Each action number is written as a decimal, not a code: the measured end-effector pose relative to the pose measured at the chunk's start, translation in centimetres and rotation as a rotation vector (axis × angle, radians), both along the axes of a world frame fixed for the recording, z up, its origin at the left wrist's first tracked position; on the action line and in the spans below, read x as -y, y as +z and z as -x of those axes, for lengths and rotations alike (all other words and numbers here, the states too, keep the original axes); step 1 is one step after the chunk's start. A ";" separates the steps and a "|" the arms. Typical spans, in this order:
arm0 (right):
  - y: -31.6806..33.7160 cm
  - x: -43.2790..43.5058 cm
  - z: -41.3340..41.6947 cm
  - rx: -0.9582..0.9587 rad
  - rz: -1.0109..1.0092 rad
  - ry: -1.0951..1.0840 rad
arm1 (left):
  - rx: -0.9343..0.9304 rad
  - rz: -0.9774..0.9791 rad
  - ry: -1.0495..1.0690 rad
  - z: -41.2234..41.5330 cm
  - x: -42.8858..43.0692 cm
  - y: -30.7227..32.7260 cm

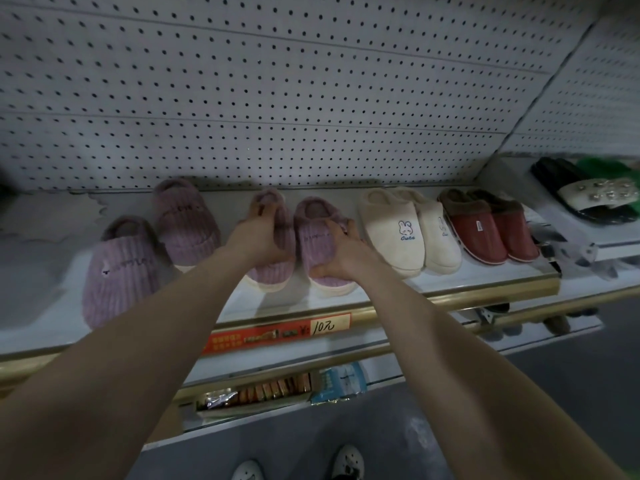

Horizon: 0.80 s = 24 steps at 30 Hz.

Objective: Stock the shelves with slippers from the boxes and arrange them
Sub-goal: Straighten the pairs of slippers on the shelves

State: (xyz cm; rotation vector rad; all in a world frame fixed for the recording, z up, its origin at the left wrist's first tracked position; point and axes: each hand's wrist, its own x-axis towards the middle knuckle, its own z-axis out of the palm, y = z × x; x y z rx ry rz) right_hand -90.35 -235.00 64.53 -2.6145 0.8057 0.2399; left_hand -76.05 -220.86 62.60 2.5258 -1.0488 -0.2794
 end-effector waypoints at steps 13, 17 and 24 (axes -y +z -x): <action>1.2 0.1 1.4 0.026 -0.028 -0.033 | -0.002 -0.156 -0.090 3.2 -0.1 0.0; 1.1 0.4 0.8 0.039 -0.045 -0.057 | 0.027 -0.139 -0.038 3.4 0.2 -0.2; 1.6 2.3 0.4 0.044 -0.090 -0.086 | -0.023 -0.103 0.001 2.3 0.3 -0.5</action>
